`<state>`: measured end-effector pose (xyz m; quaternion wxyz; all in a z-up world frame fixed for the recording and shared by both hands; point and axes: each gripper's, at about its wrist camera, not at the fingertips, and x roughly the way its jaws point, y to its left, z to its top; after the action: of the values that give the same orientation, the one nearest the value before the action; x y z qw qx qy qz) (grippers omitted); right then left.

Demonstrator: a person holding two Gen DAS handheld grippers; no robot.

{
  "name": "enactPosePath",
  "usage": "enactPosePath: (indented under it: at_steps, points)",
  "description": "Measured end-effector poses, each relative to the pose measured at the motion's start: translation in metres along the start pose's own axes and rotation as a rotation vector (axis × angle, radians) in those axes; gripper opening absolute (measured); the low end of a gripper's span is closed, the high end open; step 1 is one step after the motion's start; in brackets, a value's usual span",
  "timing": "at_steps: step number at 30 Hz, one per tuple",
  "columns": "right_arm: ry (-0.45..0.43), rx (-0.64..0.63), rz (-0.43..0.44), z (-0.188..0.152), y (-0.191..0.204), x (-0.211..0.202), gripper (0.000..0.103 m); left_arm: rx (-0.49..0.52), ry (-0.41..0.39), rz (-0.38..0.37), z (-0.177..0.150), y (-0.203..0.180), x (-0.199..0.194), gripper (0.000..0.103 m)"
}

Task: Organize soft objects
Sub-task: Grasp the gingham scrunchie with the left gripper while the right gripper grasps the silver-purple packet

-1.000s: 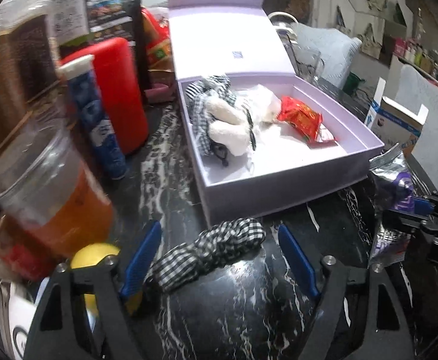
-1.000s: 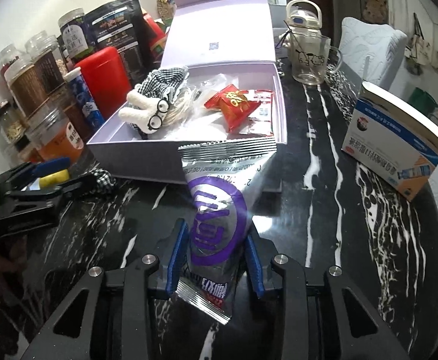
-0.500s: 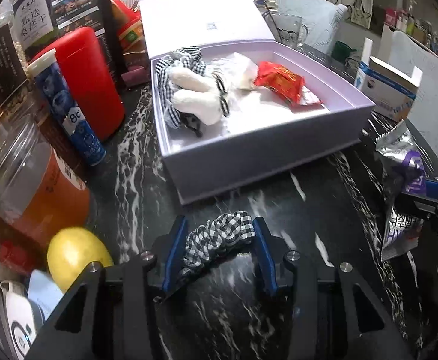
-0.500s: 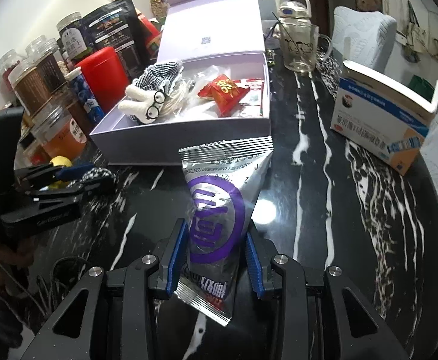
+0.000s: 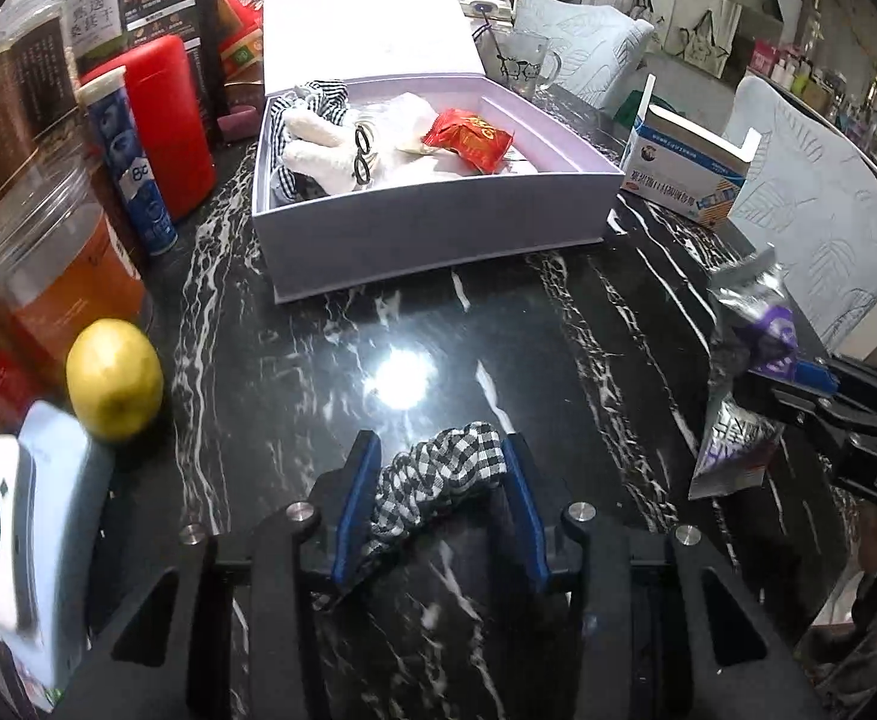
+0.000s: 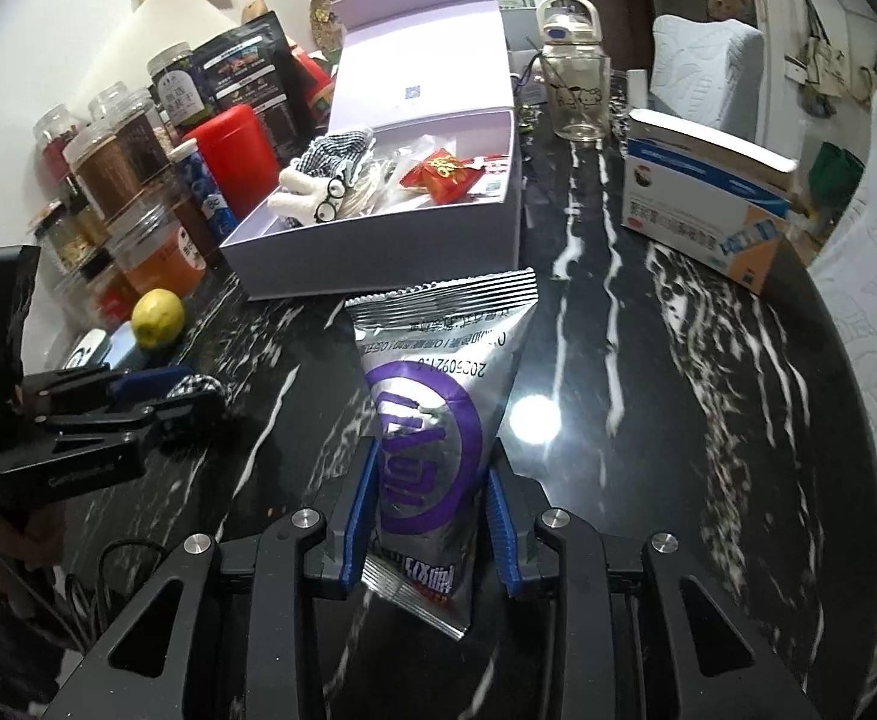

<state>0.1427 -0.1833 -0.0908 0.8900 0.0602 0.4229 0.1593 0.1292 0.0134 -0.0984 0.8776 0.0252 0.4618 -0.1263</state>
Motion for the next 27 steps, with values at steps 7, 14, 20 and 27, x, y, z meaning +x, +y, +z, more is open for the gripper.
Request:
enactPosePath:
  at_steps: [7, 14, 20, 27]
  points:
    - [0.001, 0.006, -0.009, -0.019, 0.001, -0.020, 0.033, -0.004, 0.030, 0.021, -0.004, -0.004, 0.011, 0.042]
    - [0.008, 0.030, -0.021, -0.027, -0.002, -0.025, 0.033, 0.028, 0.063, 0.069, -0.002, -0.007, 0.023, 0.046]
    - [0.008, 0.026, -0.026, -0.029, 0.001, -0.027, 0.033, 0.038, 0.036, 0.052, -0.006, -0.007, 0.014, 0.046]
    - [0.016, 0.021, -0.023, -0.029, 0.002, -0.024, 0.033, 0.010, -0.039, 0.017, -0.015, 0.003, -0.017, 0.046]
